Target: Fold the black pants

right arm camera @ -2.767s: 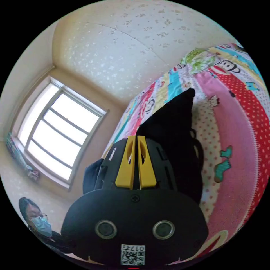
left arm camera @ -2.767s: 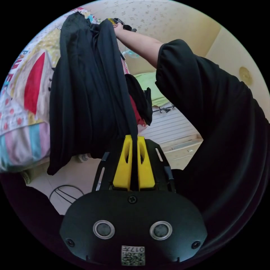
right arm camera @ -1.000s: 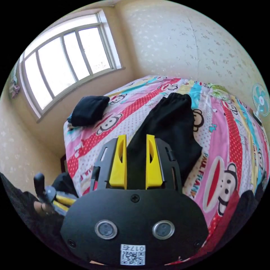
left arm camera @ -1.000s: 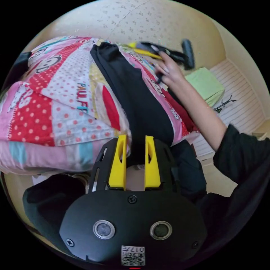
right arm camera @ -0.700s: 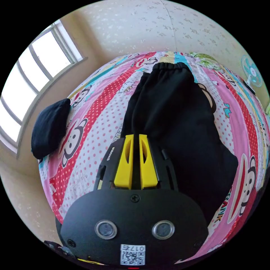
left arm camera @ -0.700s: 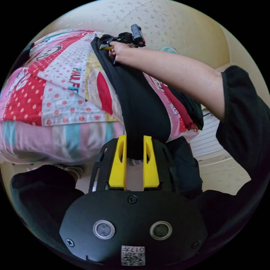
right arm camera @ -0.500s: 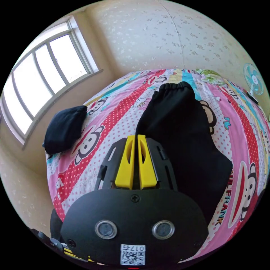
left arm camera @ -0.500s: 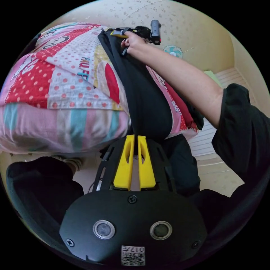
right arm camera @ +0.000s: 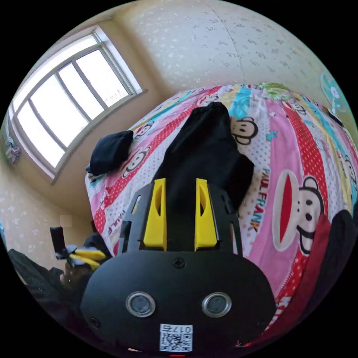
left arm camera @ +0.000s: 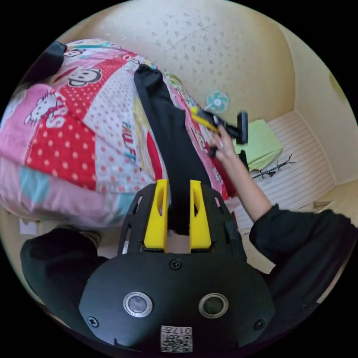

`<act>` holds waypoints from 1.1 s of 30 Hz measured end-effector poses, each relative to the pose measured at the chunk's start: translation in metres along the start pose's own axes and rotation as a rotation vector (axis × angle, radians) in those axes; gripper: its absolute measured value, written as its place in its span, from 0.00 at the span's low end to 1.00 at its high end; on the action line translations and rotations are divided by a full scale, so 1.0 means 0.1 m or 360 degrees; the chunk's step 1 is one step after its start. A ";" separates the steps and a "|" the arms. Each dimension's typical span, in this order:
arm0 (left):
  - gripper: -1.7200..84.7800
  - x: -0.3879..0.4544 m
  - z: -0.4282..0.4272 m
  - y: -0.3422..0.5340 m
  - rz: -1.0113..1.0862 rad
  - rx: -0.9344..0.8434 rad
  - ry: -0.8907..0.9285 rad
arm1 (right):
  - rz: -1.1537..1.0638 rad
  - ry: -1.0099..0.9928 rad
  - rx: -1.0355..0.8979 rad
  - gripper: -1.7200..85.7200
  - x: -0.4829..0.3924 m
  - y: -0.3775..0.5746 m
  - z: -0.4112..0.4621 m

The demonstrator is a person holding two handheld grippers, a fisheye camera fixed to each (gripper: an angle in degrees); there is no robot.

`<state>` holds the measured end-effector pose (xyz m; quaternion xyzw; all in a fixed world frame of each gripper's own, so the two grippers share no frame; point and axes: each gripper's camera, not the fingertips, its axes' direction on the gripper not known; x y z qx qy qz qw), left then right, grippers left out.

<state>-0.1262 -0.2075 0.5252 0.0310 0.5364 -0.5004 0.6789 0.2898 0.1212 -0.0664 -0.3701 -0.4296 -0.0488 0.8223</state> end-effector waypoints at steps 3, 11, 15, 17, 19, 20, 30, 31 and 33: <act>0.11 -0.19 -0.12 -0.39 0.0017 0.0051 0.0078 | 0.0113 -0.0121 -0.0224 0.21 0.43 0.45 -0.12; 0.16 -0.70 0.24 -0.65 -0.0166 -0.0329 0.0381 | 0.0439 -0.0982 -0.0178 0.19 0.61 1.07 -0.54; 0.14 -0.78 0.36 -0.48 -0.0238 -0.0364 0.0496 | 0.0440 -0.1101 -0.0322 0.15 0.42 0.76 -0.34; 0.11 -0.79 0.45 -0.47 -0.0259 -0.0442 0.0533 | 0.0425 -0.1121 -0.0423 0.11 0.24 0.58 -0.27; 0.08 -0.78 0.37 -0.43 -0.0288 -0.0452 0.0521 | 0.0359 -0.1002 -0.0426 0.07 0.01 0.46 -0.45; 0.08 -0.70 0.22 -0.37 -0.0231 -0.0393 0.0553 | 0.0280 -0.1010 -0.0373 0.06 -0.18 0.40 -0.70; 0.07 1.57 -2.03 0.03 0.0909 0.0186 0.0747 | -0.0817 -0.1272 0.0282 0.03 -3.01 -0.23 -4.28; 0.07 1.85 -2.30 0.05 0.0999 0.0263 0.0762 | -0.0876 -0.1260 0.0322 0.03 -3.19 -0.27 -4.50; 0.07 2.23 -2.67 0.10 0.1122 0.0380 0.0799 | -0.1080 -0.1150 0.0514 0.03 -3.82 -0.40 -5.28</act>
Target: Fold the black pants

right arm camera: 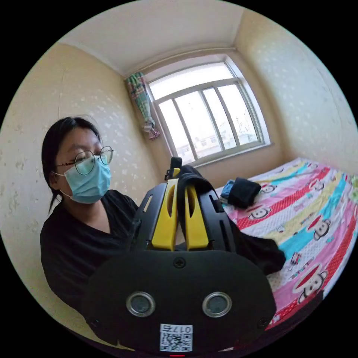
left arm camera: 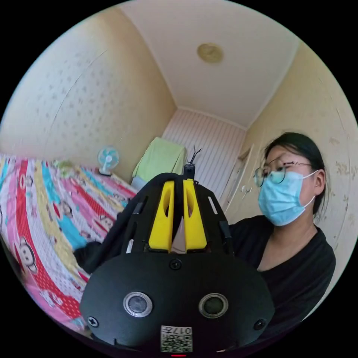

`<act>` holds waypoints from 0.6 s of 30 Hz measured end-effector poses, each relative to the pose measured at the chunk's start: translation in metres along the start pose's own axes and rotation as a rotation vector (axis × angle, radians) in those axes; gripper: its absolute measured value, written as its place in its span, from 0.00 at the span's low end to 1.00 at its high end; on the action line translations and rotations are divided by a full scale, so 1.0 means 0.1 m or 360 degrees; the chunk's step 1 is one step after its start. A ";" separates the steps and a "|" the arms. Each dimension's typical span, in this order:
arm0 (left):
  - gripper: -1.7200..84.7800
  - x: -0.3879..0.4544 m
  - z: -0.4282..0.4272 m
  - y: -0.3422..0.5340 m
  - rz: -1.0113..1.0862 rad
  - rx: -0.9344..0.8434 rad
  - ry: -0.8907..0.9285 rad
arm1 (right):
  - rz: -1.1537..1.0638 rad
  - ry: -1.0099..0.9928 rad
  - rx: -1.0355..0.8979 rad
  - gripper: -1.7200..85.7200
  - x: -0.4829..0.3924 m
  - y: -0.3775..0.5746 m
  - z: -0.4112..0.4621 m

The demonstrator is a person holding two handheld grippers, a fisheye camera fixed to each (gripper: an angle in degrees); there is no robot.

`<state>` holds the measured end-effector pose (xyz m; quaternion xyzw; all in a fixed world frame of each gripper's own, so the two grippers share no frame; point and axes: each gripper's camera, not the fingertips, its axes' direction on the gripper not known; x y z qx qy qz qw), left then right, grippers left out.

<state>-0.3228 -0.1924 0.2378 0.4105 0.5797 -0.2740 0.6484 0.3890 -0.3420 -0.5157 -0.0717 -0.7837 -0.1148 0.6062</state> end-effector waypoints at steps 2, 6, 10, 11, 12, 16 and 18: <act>0.07 0.43 -0.11 -0.36 0.0160 0.0099 -0.0084 | -0.0066 0.0075 0.0039 0.03 -0.32 -0.49 -0.06; 0.07 0.58 -0.09 -0.77 0.0138 0.0121 -0.0209 | 0.0149 0.0317 0.0013 0.03 -0.33 -1.34 -0.01; 0.07 -0.15 0.12 -0.95 -0.0206 0.0024 -0.0279 | 0.0377 0.0509 -0.0088 0.03 0.51 -1.54 0.16; 0.07 -0.44 0.20 -0.95 -0.0326 -0.0006 -0.0277 | 0.0453 0.0555 -0.0122 0.03 0.87 -1.53 0.24; 0.07 -0.58 0.24 -0.95 -0.0370 -0.0022 -0.0289 | 0.0506 0.0594 -0.0158 0.03 1.24 -1.53 0.32; 0.07 -1.47 0.56 -1.05 -0.0468 -0.0167 -0.0588 | 0.0508 0.0843 -0.0337 0.03 2.40 -1.57 0.62; 0.07 -1.79 0.66 -1.05 -0.0543 -0.0183 -0.0593 | 0.0705 0.0855 -0.0239 0.03 3.01 -1.51 0.67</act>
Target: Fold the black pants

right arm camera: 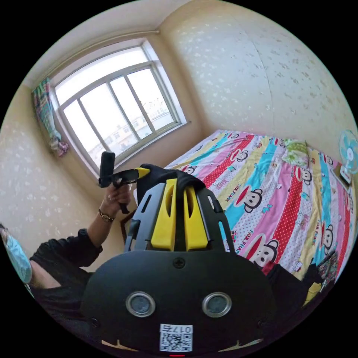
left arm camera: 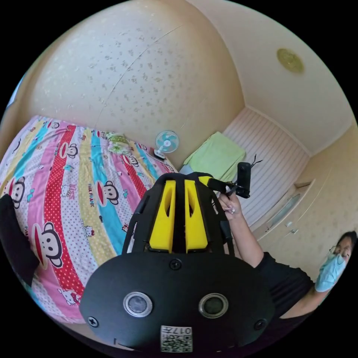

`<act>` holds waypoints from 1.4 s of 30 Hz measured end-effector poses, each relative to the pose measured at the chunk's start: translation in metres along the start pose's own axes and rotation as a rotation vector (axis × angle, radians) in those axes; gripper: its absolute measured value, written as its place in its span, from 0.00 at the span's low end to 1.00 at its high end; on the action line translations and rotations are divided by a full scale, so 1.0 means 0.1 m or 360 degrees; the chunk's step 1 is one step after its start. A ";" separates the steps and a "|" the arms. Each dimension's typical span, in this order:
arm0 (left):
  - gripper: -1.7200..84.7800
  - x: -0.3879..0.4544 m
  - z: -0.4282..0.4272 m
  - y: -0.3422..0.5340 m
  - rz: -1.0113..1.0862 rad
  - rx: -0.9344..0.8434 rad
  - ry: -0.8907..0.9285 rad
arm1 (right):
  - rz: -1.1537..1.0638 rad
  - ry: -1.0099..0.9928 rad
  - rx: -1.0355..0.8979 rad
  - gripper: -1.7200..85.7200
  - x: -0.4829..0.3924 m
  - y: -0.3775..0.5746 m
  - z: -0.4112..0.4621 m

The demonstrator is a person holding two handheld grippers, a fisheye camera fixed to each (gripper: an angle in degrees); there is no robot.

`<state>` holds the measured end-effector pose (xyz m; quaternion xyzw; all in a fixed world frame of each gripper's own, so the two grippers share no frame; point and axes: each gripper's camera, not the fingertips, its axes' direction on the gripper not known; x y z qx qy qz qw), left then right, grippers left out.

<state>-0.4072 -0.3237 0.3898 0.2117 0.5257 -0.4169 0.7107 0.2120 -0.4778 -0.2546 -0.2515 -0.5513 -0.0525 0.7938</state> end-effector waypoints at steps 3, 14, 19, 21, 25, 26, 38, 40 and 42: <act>0.07 -0.27 0.23 0.12 -0.0007 -0.0041 -0.0030 | 0.0065 0.0015 -0.0036 0.04 0.30 0.20 0.38; 0.14 -1.13 0.86 3.02 -0.0672 -0.0510 0.0083 | 0.0482 0.0157 -0.0332 0.11 0.62 4.04 1.23; 0.18 -1.24 0.51 2.57 -0.0754 -0.0332 0.0060 | 0.0756 -0.0009 -0.0022 0.18 1.20 3.68 0.36; 0.19 -1.30 0.47 2.22 -0.0687 -0.0264 -0.0082 | 0.0745 -0.0026 0.0073 0.21 1.47 3.20 0.21; 0.22 -1.64 0.98 1.76 -0.0720 -0.0421 -0.0202 | 0.0936 -0.0062 -0.0108 0.26 1.99 2.83 0.71; 0.23 -1.77 1.28 1.81 -0.0804 -0.0609 -0.0151 | 0.1101 -0.0176 -0.0333 0.26 2.18 2.90 1.08; 0.14 -1.07 0.73 2.58 -0.1097 -0.0462 0.0133 | 0.1048 -0.0962 -0.0242 0.14 1.30 3.85 0.11; 0.14 -0.89 0.59 2.55 -0.1111 -0.0402 0.0244 | 0.1012 -0.1128 -0.0043 0.13 1.19 3.91 -0.24; 0.13 -0.68 0.51 2.36 -0.1042 -0.0323 0.0272 | 0.0878 -0.1211 0.0110 0.12 1.16 3.68 -0.69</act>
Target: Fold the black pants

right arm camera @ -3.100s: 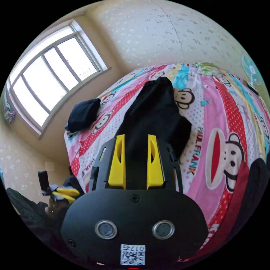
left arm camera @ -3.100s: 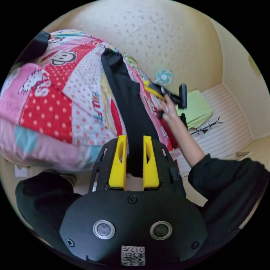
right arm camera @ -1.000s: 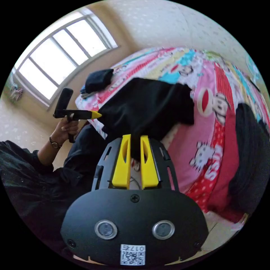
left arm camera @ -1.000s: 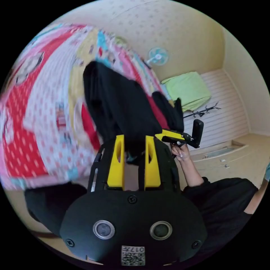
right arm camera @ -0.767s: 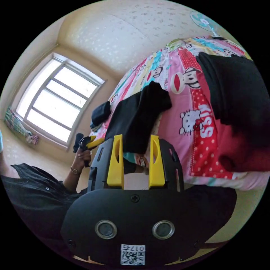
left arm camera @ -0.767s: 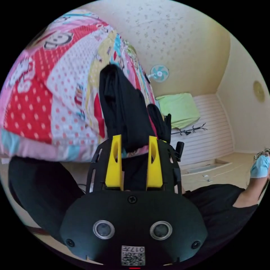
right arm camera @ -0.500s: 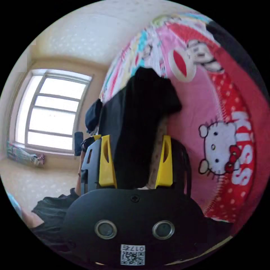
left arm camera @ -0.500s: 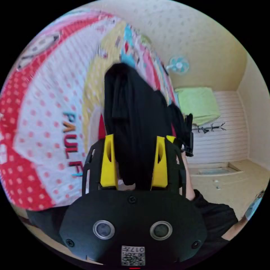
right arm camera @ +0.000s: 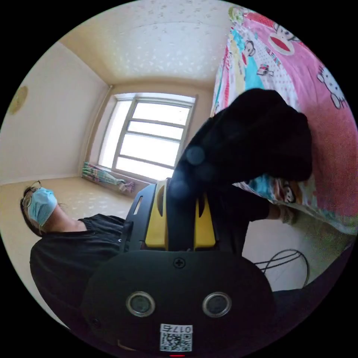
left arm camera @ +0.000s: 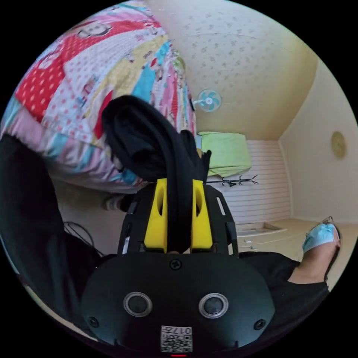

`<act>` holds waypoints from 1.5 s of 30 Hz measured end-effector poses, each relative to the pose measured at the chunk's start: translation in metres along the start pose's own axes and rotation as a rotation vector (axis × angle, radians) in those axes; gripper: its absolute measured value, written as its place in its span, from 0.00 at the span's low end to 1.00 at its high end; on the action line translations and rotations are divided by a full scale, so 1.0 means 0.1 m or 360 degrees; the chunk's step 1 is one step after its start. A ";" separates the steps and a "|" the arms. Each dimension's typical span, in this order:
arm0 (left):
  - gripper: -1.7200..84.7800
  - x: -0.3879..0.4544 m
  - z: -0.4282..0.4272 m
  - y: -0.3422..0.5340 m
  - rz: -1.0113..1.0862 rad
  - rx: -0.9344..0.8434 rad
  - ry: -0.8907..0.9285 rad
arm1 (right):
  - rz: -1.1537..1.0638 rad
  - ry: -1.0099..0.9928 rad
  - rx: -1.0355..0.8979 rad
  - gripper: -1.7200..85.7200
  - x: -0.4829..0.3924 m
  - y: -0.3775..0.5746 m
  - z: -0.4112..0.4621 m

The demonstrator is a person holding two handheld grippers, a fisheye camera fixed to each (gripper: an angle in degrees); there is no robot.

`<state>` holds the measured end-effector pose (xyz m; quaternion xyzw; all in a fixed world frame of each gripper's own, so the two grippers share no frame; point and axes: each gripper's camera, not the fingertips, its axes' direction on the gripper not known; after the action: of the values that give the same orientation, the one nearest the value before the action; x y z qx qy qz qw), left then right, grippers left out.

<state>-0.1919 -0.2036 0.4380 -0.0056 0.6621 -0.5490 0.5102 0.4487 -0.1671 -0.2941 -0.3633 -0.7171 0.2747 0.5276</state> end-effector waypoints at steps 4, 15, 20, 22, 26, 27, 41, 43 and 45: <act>0.13 0.93 0.10 -0.35 0.0382 0.0100 -0.0033 | -0.0350 0.0132 -0.0018 0.12 -0.87 -0.56 -0.51; 0.16 2.36 2.02 -1.38 0.0987 -0.0127 0.0074 | -0.0263 0.1168 0.0768 0.16 -1.97 -0.77 -3.32; 0.12 1.17 2.87 -1.13 0.0681 -0.0740 -0.0276 | 0.0459 0.1964 0.0984 0.13 -0.64 0.54 -3.87; 0.11 0.59 2.85 -0.92 0.0456 -0.0958 -0.0321 | 0.0620 0.2086 0.0871 0.08 -0.02 1.14 -3.77; 0.09 -0.28 2.02 -0.54 -0.0010 -0.0957 -0.0367 | 0.0866 0.2062 0.0581 0.03 1.05 2.08 -3.35; 0.09 -0.33 1.85 -0.53 -0.0048 -0.0908 -0.0392 | 0.0773 0.2004 0.0586 0.03 1.09 2.11 -3.22; 0.12 0.94 0.75 -1.96 0.0541 -0.0734 -0.1487 | -0.0248 0.1893 -0.0143 0.02 1.58 -0.16 0.11; 0.12 0.53 1.10 -2.15 0.0405 -0.1109 -0.1538 | -0.0132 0.2075 -0.0243 0.02 2.15 -0.14 0.45; 0.10 0.05 1.30 -2.30 0.0109 -0.1299 -0.1621 | 0.0059 0.2260 -0.0551 0.02 3.03 0.06 0.83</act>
<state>-0.2329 -0.3921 0.6194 -0.4371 0.4924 -0.1656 0.7342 0.3163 0.0811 -0.1549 -0.5441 -0.2289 -0.1354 0.7958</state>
